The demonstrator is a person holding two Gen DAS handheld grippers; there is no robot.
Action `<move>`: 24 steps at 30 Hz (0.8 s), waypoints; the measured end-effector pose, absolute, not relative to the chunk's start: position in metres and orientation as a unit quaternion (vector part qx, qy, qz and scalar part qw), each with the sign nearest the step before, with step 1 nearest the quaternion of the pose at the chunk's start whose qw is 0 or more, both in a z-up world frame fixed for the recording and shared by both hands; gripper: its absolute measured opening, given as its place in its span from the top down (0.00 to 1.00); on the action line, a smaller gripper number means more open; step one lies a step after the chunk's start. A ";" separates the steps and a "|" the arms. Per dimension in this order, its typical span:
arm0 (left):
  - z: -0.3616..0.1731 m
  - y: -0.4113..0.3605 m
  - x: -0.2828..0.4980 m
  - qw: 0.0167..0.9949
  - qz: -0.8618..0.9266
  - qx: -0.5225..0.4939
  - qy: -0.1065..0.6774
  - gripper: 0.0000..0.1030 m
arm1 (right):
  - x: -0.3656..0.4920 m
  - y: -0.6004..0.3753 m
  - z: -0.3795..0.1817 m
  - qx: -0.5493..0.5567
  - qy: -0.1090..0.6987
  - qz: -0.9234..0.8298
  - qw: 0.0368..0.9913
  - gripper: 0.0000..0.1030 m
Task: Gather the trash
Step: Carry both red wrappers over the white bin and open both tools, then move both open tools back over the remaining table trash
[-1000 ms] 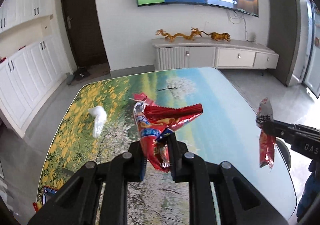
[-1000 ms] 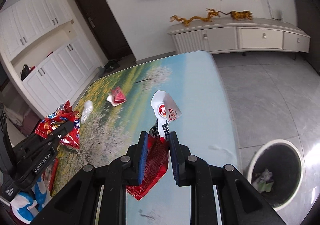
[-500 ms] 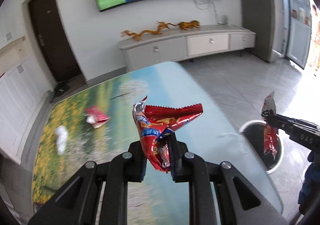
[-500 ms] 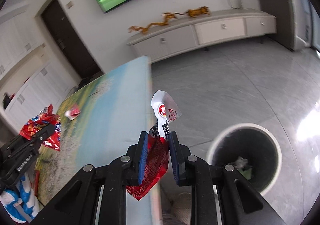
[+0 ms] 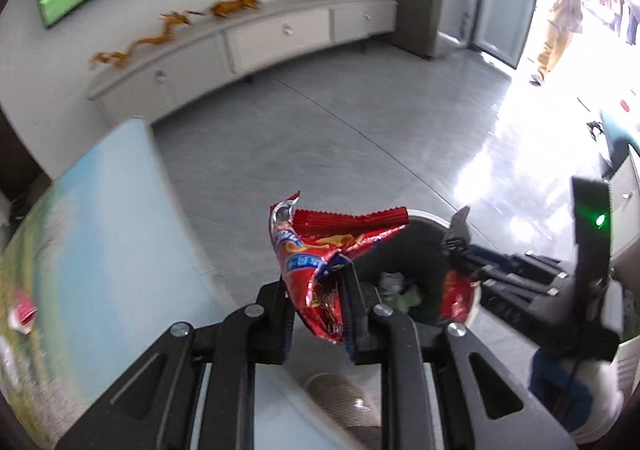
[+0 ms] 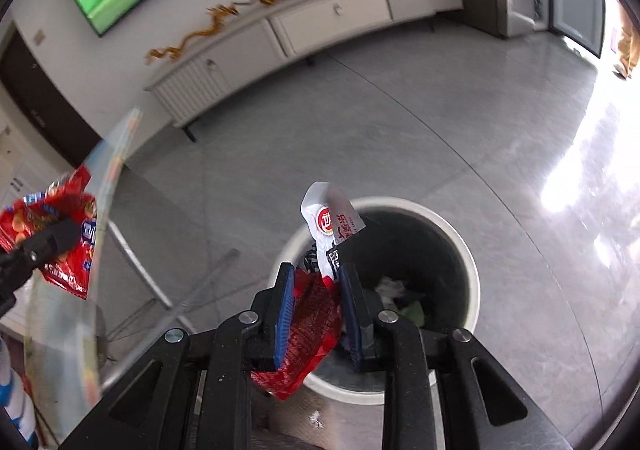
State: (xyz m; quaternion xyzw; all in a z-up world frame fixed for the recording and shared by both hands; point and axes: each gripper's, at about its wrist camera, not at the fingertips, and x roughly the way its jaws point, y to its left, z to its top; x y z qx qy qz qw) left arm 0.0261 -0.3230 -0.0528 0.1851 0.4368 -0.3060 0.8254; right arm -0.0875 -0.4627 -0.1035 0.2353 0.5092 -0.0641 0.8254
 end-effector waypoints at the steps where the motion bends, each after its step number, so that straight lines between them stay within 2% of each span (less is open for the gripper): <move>1: -0.060 -0.334 0.029 0.818 -0.314 0.187 0.445 0.80 | -0.086 -0.467 -0.110 0.235 0.515 -0.069 0.822 0.76; 5: -0.083 -0.368 0.038 0.792 -0.334 0.179 0.479 0.77 | -0.090 -0.476 -0.127 0.240 0.528 -0.084 0.810 0.74; 6: -0.088 -0.375 0.040 0.786 -0.339 0.176 0.486 0.74 | -0.092 -0.478 -0.130 0.242 0.531 -0.088 0.808 0.74; 7: -0.092 -0.381 0.041 0.781 -0.344 0.173 0.492 0.70 | -0.093 -0.479 -0.132 0.243 0.532 -0.090 0.806 0.69; 9: -0.099 -0.387 0.045 0.774 -0.350 0.164 0.501 0.51 | -0.095 -0.480 -0.135 0.246 0.533 -0.100 0.803 0.61; 15: -0.098 -0.385 0.040 0.775 -0.355 0.158 0.498 0.50 | -0.104 -0.485 -0.134 0.255 0.531 -0.115 0.800 0.60; 24: -0.065 -0.311 0.035 0.815 -0.319 0.116 0.469 0.50 | -0.108 -0.468 -0.097 0.245 0.510 -0.090 0.820 0.60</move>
